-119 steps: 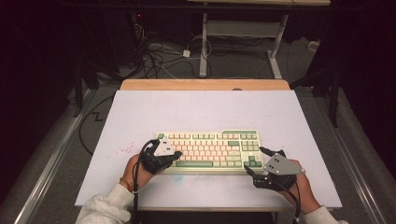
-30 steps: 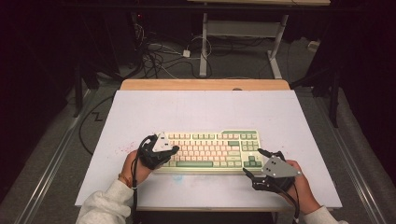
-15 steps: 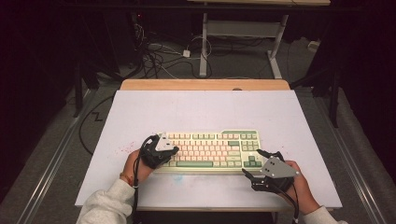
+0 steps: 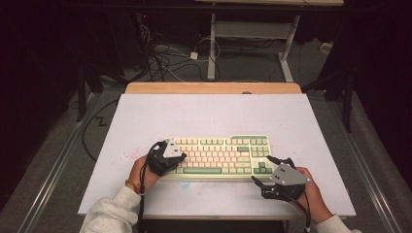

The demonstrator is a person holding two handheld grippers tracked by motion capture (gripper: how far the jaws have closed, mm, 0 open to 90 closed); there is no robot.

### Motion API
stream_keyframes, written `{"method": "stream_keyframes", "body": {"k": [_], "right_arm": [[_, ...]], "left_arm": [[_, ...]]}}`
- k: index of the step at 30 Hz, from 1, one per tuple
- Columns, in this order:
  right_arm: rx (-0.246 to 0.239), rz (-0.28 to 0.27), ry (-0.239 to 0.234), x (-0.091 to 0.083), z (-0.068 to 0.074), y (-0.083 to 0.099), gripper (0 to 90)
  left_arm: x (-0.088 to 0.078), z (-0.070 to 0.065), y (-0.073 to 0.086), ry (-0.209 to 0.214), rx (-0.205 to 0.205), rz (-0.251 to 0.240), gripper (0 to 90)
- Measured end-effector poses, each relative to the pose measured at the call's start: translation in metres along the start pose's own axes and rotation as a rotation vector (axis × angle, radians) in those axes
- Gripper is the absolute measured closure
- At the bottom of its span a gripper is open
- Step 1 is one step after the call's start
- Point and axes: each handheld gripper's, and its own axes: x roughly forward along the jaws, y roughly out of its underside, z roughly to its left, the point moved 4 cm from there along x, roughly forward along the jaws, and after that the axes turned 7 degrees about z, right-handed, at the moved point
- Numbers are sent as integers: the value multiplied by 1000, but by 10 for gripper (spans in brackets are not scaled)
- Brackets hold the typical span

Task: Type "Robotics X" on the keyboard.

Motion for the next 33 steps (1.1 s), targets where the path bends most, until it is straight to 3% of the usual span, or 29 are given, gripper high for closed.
{"method": "stream_keyframes", "body": {"k": [6,13,24,33], "right_arm": [[-2,1,-1,0,1,0,227],[-3,-2,4,-1,0,0,227],[-4,0,7,-1,0,0,229],[-7,4,13,0,-1,0,233]], "left_arm": [[1,-1,1,-5,3,5,878],[-7,-2,-2,-8,19,-36,875],[-18,3,-3,-79,0,-91,841],[-22,5,-4,-104,-1,-140,776]]}}
